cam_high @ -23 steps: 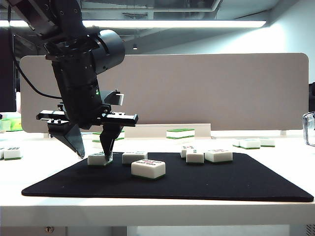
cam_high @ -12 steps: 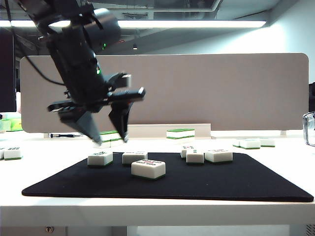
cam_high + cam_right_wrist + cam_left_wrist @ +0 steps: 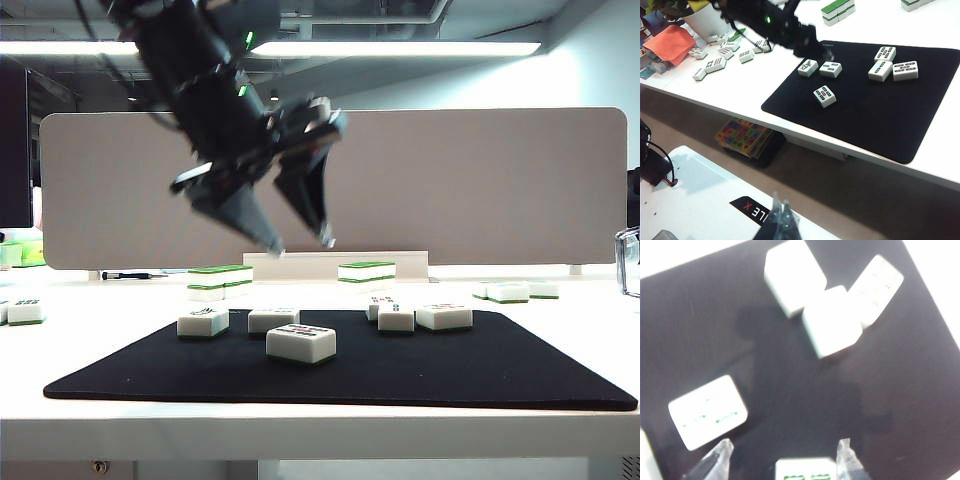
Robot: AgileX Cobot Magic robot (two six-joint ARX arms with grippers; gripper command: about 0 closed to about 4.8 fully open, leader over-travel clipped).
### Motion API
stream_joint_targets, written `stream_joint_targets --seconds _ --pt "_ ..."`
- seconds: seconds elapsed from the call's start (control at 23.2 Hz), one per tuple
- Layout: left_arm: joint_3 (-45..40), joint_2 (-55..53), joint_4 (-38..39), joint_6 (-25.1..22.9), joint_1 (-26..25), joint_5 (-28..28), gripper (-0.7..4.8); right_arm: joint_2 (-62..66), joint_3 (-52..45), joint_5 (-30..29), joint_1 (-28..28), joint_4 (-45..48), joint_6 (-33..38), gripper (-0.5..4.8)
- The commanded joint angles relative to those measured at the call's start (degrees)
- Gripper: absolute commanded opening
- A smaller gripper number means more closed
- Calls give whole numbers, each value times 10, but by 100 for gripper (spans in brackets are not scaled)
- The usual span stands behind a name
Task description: Align six mahjong tiles in a row on the table.
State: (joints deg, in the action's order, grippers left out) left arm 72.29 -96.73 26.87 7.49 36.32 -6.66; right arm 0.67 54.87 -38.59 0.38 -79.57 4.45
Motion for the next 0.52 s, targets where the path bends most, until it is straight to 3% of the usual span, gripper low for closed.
stream_joint_targets --seconds 0.04,0.26,0.52 --pt "82 2 53 -1 8 4 274 -7 2 1 1 5 -2 -1" --pt "252 -42 187 -17 7 7 274 -7 2 1 1 5 -2 -1" --pt "387 -107 256 -30 7 6 274 -7 2 1 1 5 -2 -1"
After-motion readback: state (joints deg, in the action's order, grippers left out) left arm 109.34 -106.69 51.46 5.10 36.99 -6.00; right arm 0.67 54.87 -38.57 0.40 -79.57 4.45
